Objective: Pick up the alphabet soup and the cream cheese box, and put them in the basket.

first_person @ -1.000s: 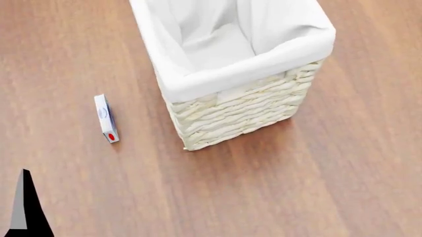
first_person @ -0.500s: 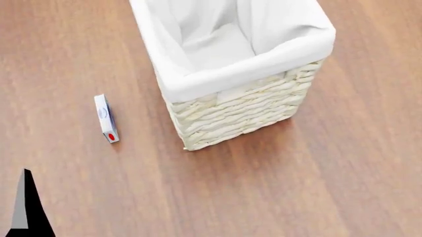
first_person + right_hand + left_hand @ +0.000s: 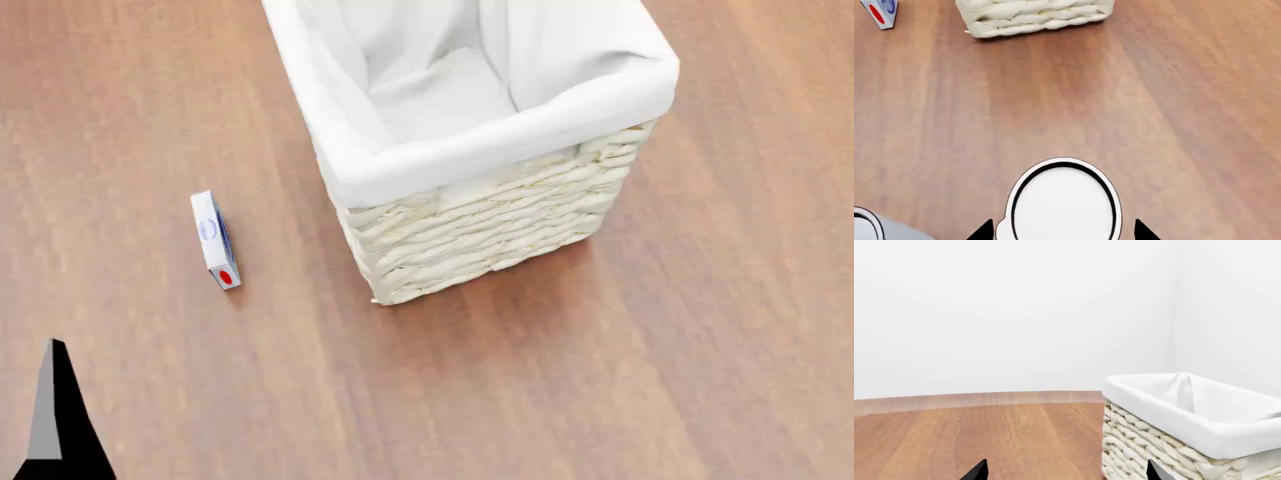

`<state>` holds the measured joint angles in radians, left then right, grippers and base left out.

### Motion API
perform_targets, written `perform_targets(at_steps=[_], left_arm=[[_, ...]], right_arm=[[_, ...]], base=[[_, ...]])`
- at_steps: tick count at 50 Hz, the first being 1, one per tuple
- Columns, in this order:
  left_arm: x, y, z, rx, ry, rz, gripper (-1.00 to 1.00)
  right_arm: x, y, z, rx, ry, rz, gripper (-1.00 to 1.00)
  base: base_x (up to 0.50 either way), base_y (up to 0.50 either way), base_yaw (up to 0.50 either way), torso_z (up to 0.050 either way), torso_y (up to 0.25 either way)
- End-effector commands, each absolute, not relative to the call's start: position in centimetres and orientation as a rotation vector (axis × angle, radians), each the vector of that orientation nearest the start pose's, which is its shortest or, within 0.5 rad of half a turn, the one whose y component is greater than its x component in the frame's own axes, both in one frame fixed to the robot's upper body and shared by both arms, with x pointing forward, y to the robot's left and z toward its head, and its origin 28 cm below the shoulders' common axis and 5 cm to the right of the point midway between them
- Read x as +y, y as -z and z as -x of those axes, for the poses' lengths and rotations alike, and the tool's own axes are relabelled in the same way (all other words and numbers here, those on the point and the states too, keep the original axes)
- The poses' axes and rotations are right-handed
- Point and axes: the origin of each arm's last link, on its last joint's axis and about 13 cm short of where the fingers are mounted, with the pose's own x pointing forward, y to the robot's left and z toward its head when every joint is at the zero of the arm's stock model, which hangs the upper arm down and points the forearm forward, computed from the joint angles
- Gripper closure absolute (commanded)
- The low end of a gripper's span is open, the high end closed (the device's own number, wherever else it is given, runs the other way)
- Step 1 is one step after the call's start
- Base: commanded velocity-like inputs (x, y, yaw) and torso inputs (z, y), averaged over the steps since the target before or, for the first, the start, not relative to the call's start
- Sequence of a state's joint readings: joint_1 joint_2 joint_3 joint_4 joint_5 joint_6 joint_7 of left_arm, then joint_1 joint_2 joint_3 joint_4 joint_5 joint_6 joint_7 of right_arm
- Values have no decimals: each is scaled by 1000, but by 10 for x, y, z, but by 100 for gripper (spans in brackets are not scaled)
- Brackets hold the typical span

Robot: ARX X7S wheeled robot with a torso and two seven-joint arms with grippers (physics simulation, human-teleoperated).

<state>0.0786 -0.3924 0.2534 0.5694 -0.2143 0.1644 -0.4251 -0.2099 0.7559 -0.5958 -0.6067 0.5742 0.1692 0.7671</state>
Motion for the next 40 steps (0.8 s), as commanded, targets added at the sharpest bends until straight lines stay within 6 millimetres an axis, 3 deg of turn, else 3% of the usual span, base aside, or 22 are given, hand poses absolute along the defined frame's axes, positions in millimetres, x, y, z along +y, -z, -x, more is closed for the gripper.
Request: perform_targets(at_steps=[1, 4, 5, 22, 32, 40], left_arm=[[211, -120, -176, -544, -5, 59, -100], [210, -119, -177, -541, -3, 56, -100], [210, -120, -177, -541, -3, 58, -100], [210, -119, -176, -540, -4, 57, -100], [210, -119, -175, -542, -2, 54, -100], [210, -117, -175, -539, -3, 53, -100]], right_arm=[[-109, -55, -112, 241, -58, 77, -100], [-109, -53, -112, 244, -57, 79, -100], [-109, -53, -112, 241, -58, 85, 100], [-108, -52, -110, 241, -68, 87, 100], [-108, -87, -106, 85, -74, 167, 100], [-107, -98, -107, -11, -54, 191, 100]], base=[[0, 0, 0, 0, 0], [0, 0, 0, 0, 0], [0, 0, 0, 0, 0], [2, -1, 1, 0, -1], [1, 0, 0, 0, 0], [0, 0, 0, 0, 0]])
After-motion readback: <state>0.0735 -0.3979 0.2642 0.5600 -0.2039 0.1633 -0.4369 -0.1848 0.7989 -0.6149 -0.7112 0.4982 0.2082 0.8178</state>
